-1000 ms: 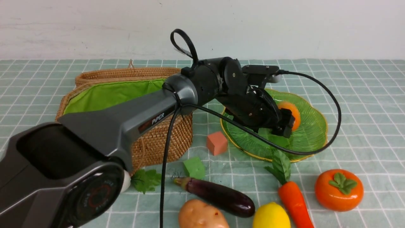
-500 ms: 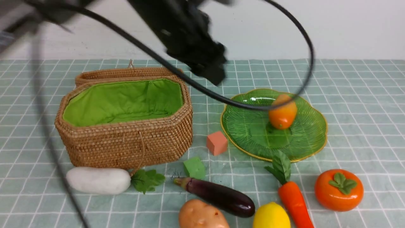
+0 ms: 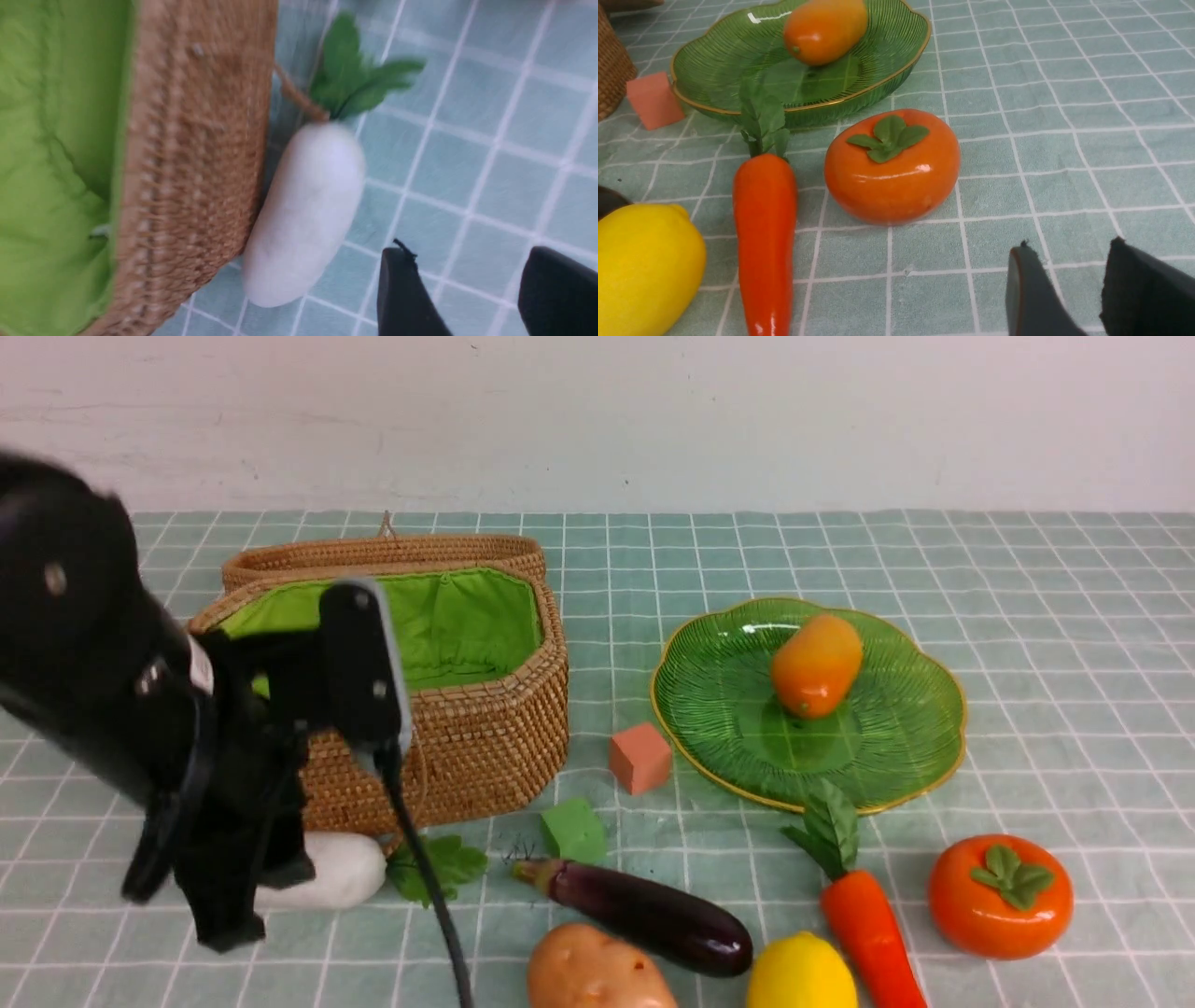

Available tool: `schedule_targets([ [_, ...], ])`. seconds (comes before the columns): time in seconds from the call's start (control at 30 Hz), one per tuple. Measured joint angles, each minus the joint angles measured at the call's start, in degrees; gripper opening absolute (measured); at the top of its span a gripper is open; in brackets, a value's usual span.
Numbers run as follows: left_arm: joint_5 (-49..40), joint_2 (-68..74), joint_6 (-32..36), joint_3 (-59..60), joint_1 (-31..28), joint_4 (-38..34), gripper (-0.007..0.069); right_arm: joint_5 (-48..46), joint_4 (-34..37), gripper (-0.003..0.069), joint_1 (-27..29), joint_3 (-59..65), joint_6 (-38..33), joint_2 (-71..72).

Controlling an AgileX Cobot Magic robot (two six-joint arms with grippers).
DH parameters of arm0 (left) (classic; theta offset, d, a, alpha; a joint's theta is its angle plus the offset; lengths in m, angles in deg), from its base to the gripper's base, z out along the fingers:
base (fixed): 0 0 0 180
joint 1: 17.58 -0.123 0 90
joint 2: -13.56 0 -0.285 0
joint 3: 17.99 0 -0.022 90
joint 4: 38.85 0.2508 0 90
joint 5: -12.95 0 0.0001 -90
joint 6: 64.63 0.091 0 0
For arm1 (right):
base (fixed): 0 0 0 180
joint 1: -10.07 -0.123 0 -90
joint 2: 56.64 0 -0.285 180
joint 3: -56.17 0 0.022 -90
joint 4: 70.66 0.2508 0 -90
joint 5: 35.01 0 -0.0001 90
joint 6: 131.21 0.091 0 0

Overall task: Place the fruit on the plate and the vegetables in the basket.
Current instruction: Take a daikon with your left arm and place it on the basket on the left.

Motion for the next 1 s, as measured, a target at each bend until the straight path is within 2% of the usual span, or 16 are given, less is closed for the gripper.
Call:
schedule_targets([
  [0.03, 0.83, 0.04, -0.31, 1.30, 0.00, 0.42, 0.0342, 0.00, 0.00, 0.0240, 0.00, 0.00, 0.00, 0.00],
  [0.1, 11.93, 0.71, -3.26, 8.63, 0.00, 5.98, 0.0351, 0.00, 0.00, 0.0240, 0.00, 0.00, 0.00, 0.00],
  [0.17, 18.80, 1.36, -5.98, 12.71, 0.00, 10.31, 0.0372, 0.00, 0.00, 0.0240, 0.00, 0.00, 0.00, 0.00],
  [0.27, 23.54, 1.84, -8.64, 15.56, 0.00, 14.49, 0.0409, 0.00, 0.00, 0.0240, 0.00, 0.00, 0.00, 0.00],
  [0.3, 25.29, 1.95, -10.47, 16.55, 0.00, 16.58, 0.0444, 0.00, 0.00, 0.0240, 0.00, 0.00, 0.00, 0.00],
  [0.33, 25.46, 1.95, -10.66, 16.66, 0.00, 16.77, 0.0449, 0.00, 0.00, 0.0240, 0.00, 0.00, 0.00, 0.00],
  [0.47, 29.38, 2.01, -14.09, 17.33, -1.98, 18.34, 0.0551, 0.00, 0.00, 0.0240, 0.00, 0.00, 0.00, 0.00],
  [0.5, 29.38, 2.01, -14.09, 17.33, -1.98, 18.34, 0.0551, 0.00, 0.00, 0.0240, 0.00, 0.00, 0.00, 0.00],
  [0.57, 32.11, 2.78, -15.04, 17.33, -4.89, 18.74, 0.0591, 0.00, 0.00, 0.0240, 0.00, 0.00, 0.00, 0.00],
  [0.67, 33.15, 4.24, -15.36, 17.33, -6.59, 18.96, 0.0596, 0.00, 0.00, 0.0240, 0.00, 0.00, 0.00, 0.00],
  [1.0, 37.57, 8.29, -14.76, 17.33, -6.59, 19.37, 0.0582, 0.00, 0.00, 0.0240, 0.00, 0.00, 0.00, 0.00],
])
